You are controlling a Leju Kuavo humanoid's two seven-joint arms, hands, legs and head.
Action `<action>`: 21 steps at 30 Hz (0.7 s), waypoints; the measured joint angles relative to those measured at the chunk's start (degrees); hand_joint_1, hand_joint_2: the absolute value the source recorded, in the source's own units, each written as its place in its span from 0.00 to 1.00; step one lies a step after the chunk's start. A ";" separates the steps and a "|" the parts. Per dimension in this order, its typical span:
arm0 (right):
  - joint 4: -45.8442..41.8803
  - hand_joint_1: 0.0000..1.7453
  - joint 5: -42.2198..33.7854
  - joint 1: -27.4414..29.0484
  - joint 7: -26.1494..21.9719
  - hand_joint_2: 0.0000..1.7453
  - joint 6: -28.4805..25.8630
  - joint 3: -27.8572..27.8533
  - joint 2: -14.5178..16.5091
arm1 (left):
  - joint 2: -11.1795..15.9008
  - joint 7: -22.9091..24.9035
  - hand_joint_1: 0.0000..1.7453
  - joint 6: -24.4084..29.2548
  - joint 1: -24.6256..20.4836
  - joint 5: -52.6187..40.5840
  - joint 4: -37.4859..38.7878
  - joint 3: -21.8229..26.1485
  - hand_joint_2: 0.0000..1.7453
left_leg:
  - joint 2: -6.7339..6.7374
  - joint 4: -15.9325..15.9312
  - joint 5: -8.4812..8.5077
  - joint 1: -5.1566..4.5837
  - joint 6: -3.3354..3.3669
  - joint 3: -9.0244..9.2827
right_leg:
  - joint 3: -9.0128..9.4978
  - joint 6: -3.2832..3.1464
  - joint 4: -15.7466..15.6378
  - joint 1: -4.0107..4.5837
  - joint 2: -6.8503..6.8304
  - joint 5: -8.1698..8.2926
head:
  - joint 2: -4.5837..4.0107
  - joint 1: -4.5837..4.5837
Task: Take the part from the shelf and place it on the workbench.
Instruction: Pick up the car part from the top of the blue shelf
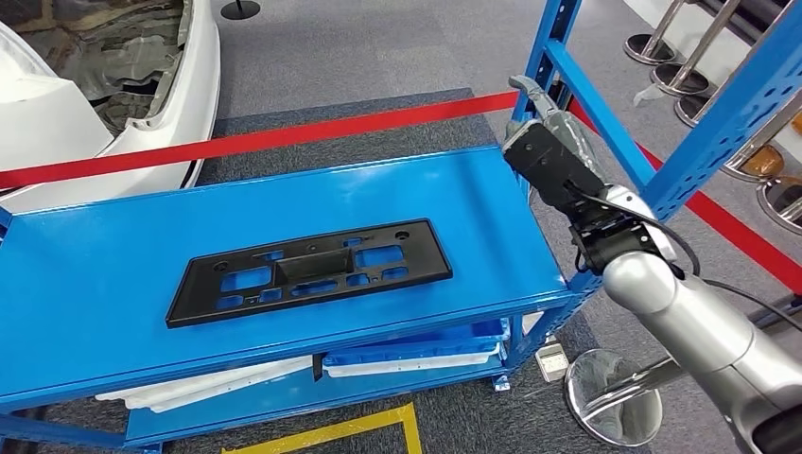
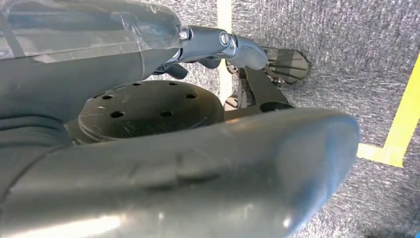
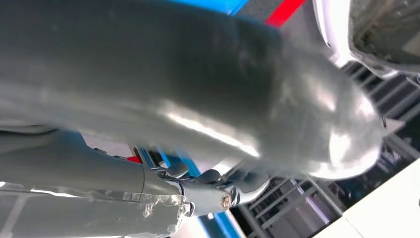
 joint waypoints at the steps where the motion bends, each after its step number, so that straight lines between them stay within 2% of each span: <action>1: 0.52 0.00 -0.56 -0.36 0.31 1.00 1.43 0.64 0.03 | 0.00 0.22 0.00 -0.02 0.00 0.00 0.00 -0.01 0.00 | 0.03 -0.14 0.00 0.14 0.00 0.13 | -2.02 0.34 3.59 -0.21 -0.01 -1.38 | 0.00 0.15; 2: 1.11 0.00 -1.22 -0.52 0.44 1.00 2.72 1.36 0.12 | -0.01 0.44 0.00 -0.05 0.00 -0.01 0.00 -0.02 0.00 | 0.04 -0.09 -0.09 0.28 -0.09 0.16 | -3.91 0.68 6.71 -0.46 -0.02 -2.22 | 0.00 0.21; 3: 1.76 0.00 -1.70 -0.60 0.49 1.00 3.79 2.14 0.30 | -0.01 0.67 0.00 -0.08 0.01 -0.01 0.00 -0.02 0.00 | 0.01 0.04 -0.25 0.48 -0.27 0.18 | -5.06 1.02 8.21 -0.75 -0.03 -2.03 | 0.00 0.25; 4: 2.52 0.00 -1.91 -0.81 0.48 1.00 4.66 3.01 0.61 | -0.01 0.90 0.00 -0.10 0.02 -0.01 -0.01 -0.03 0.00 | -0.08 0.29 -0.50 0.74 -0.58 0.20 | -5.14 1.40 7.51 -1.10 -0.05 -0.65 | 0.00 0.31; 6: 4.23 0.00 -1.72 -1.68 0.30 1.00 6.13 4.78 1.52 | -0.01 1.33 0.00 -0.08 -0.03 0.03 -0.02 -0.04 0.00 | -0.26 1.29 -1.38 1.34 -1.51 0.20 | -2.54 2.32 0.93 -1.80 -0.12 3.61 | 0.00 0.41; 7: 5.24 0.00 -1.46 -2.27 0.17 1.00 6.82 5.76 2.13 | 0.04 1.54 0.00 -0.02 -0.13 0.08 -0.04 -0.05 0.00 | -0.34 1.97 -1.90 1.44 -2.10 0.05 | -1.22 2.64 -2.20 -1.91 -0.03 4.92 | 0.00 0.61; 8: 6.20 0.00 -1.18 -2.74 0.06 1.00 7.43 6.72 2.74 | 0.09 1.73 0.00 0.04 -0.24 0.12 -0.05 -0.06 0.00 | -0.44 2.52 -2.32 1.44 -2.59 -0.19 | -0.43 2.52 -4.05 -1.94 0.08 5.35 | 0.00 0.76; 9: 7.15 0.00 -0.95 -3.10 -0.04 1.00 8.01 7.66 3.36 | 0.14 1.92 0.00 0.11 -0.33 0.17 -0.05 -0.08 0.00 | -0.52 2.83 -2.55 1.37 -2.97 -0.41 | -0.31 2.17 -4.42 -1.82 0.21 4.94 | 0.00 0.70; 11: 9.15 0.00 -0.56 -3.99 -0.15 1.00 9.44 9.68 4.86 | 0.19 2.39 0.00 0.27 -0.39 0.32 -0.07 -0.15 0.00 | -0.67 2.93 -2.69 1.33 -3.45 -0.52 | -0.53 0.79 -4.05 -1.65 0.30 4.53 | 0.00 0.30; 13: 11.27 0.00 -0.27 -5.29 -0.25 1.00 11.24 11.62 6.59 | 0.19 2.94 0.00 0.52 -0.48 0.51 -0.07 -0.25 0.00 | -0.41 4.22 -3.53 1.42 -3.85 -0.74 | -0.40 -0.16 -3.95 -1.58 0.14 4.30 | 0.00 -0.27; 15: 13.42 0.00 -0.21 -6.55 -0.31 1.00 13.30 13.42 8.29 | 0.19 3.43 0.00 0.87 -0.65 0.63 -0.10 -0.37 0.00 | 0.05 9.81 -6.10 1.24 -4.00 -3.42 | -0.14 -0.78 -3.99 -1.44 -0.15 4.08 | 0.00 -0.74; 17: 15.58 0.00 -0.28 -7.38 -0.34 1.00 15.21 15.21 9.82 | 0.19 3.82 0.00 1.16 -0.69 0.70 -0.15 -0.48 0.00 | 0.27 17.21 -8.50 0.93 -3.81 -7.81 | 0.03 -1.13 -3.98 -1.05 -0.37 3.84 | 0.00 -1.01; 18: 16.80 0.00 -0.35 -7.74 -0.37 1.00 16.02 16.21 10.66 | 0.19 4.02 0.00 1.26 -0.63 0.74 -0.18 -0.52 0.00 | 0.29 19.28 -8.48 0.77 -3.56 -9.37 | 0.14 -1.32 -3.98 -0.80 -0.43 3.72 | 0.00 -1.07; 19: 18.07 0.00 -0.47 -8.18 -0.42 1.00 16.70 17.24 11.54 | 0.19 4.18 0.00 1.34 -0.56 0.81 -0.21 -0.57 0.00 | 0.29 19.45 -7.48 0.60 -3.20 -10.07 | 0.30 -1.50 -3.97 -0.54 -0.44 3.58 | 0.00 -1.09; 20: 19.46 0.00 -0.65 -8.77 -0.51 1.00 17.40 18.38 12.51 | 0.19 4.31 0.00 1.41 -0.51 0.93 -0.26 -0.63 0.00 | 0.29 17.60 -5.50 0.36 -2.70 -9.81 | 0.53 -1.68 -3.97 -0.29 -0.41 3.41 | 0.00 -1.10; 21: 20.82 0.00 -0.90 -9.47 -0.65 1.00 18.09 19.49 13.44 | 0.19 4.38 0.00 1.54 -0.48 1.06 -0.32 -0.72 0.00 | 0.29 13.98 -2.96 0.06 -2.07 -8.70 | 0.82 -1.79 -3.97 -0.10 -0.37 3.21 | 0.00 -1.10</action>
